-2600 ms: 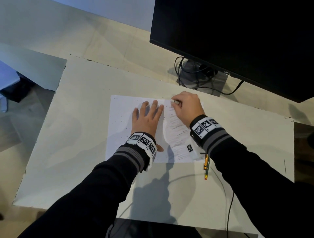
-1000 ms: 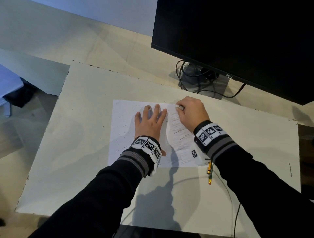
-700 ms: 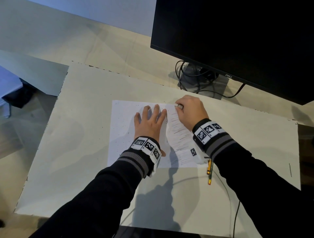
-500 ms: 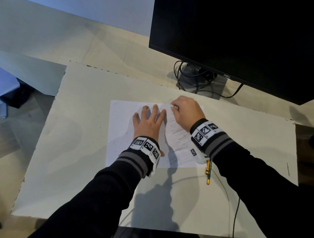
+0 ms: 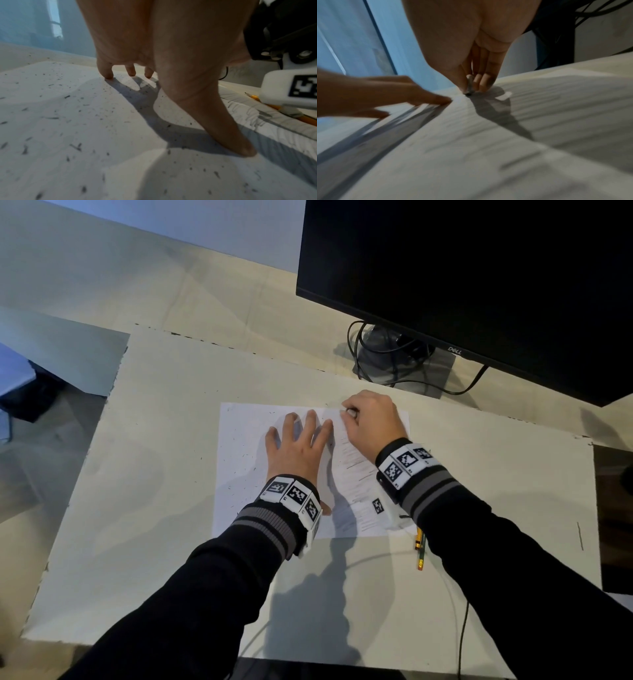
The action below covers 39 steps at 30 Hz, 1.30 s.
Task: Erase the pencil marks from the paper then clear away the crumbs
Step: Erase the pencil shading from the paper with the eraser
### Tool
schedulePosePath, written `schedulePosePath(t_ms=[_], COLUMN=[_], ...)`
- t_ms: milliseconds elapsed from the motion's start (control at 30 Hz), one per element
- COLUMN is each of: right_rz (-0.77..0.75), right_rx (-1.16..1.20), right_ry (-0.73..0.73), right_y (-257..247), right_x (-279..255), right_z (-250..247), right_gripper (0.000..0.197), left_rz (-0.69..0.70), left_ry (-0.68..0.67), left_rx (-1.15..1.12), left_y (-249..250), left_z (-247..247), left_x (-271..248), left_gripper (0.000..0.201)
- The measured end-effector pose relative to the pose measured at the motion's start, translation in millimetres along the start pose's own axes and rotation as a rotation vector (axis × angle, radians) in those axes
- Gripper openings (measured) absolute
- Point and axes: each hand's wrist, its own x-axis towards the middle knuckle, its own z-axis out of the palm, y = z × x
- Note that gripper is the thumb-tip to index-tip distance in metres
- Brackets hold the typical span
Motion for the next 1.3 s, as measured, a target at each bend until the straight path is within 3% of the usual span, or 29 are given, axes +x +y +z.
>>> schedulePosePath(t_ms=[100, 233, 400, 567, 733, 900, 1033, 1200, 1300], right_rz=[0.065, -0.142, 0.022, -0.188, -0.019, -0.237, -0.077, -0.224, -0.050], right_rx=[-0.027, -0.027, -0.050, -0.025, -0.027, -0.012, -0.018, -0.059, -0.039], right_ry=[0.019, -0.090, 0.029, -0.073, 0.006, -0.133, -0.032, -0.180, -0.054], right_y=[7, -6, 12, -2, 12, 12, 28, 22, 31], right_x=[8, 0, 12, -1, 10, -15, -4, -19, -11], right_z=[-9, -3, -9, 2, -11, -9, -20, -16, -19], right_gripper=[0.016, 0.017, 0.016, 0.018, 0.017, 0.016, 0.018, 0.018, 0.019], left_rz=[-0.002, -0.003, -0.005, -0.005, -0.012, -0.050, -0.060, -0.061, -0.061], left_ry=[-0.004, 0.002, -0.005, 0.011, -0.010, -0.010, -0.009, -0.020, -0.020], left_rx=[-0.009, -0.001, -0.007, 0.018, 0.012, 0.018, 0.011, 0.044, 0.036], left_y=[1, 1, 1, 1, 1, 9, 11, 11, 12], left_z=[0, 0, 1, 1, -2, -5, -5, -6, -7], left_x=[0, 0, 1, 0, 0, 6, 8, 6, 7], left_gripper=[0.152, 0.153, 0.153, 0.152, 0.152, 0.147, 0.145, 0.157, 0.156])
